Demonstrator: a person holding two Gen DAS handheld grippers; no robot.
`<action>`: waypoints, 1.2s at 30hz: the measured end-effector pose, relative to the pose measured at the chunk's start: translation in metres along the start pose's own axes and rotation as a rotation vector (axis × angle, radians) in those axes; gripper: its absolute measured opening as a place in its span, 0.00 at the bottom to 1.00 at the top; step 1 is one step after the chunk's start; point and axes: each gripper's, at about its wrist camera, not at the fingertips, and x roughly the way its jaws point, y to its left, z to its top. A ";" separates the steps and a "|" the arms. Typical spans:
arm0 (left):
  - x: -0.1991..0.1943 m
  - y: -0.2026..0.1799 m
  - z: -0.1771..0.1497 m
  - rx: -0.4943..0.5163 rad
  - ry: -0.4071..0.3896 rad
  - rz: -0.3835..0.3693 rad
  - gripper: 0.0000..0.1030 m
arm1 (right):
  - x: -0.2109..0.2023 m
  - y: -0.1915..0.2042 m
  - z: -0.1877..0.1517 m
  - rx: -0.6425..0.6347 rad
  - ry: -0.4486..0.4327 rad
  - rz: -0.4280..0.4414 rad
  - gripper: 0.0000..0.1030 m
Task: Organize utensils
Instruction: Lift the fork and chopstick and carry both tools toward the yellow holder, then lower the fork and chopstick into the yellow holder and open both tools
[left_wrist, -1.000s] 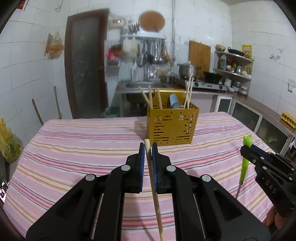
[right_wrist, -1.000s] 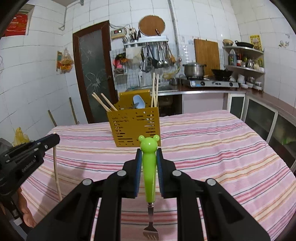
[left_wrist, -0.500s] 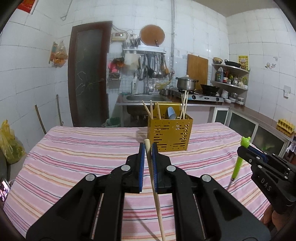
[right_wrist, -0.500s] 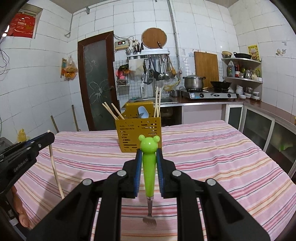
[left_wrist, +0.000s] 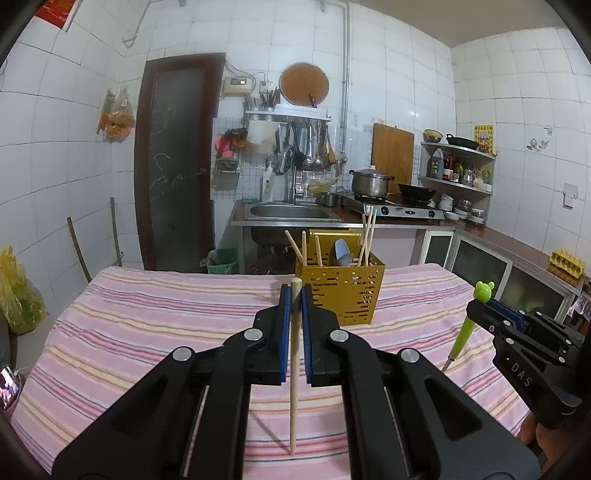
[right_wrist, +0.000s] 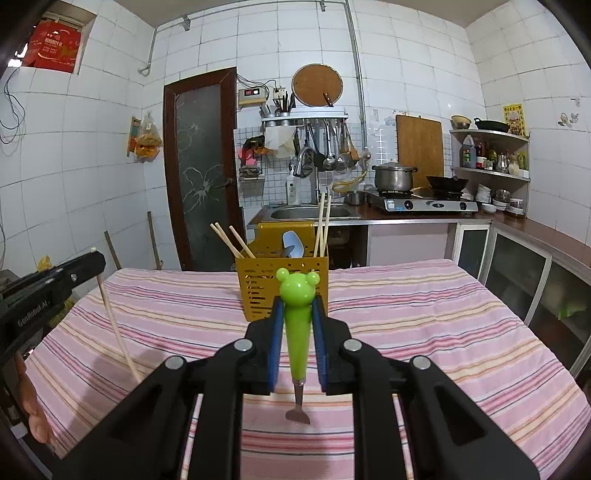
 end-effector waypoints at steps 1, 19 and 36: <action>0.002 0.000 0.002 0.000 -0.002 -0.001 0.04 | 0.001 -0.001 0.001 0.000 0.000 -0.001 0.16; 0.027 -0.010 0.043 0.033 -0.052 -0.027 0.04 | 0.028 -0.010 0.026 -0.009 -0.018 0.001 0.16; 0.084 -0.050 0.169 0.009 -0.273 -0.065 0.04 | 0.084 -0.013 0.152 -0.054 -0.196 0.000 0.15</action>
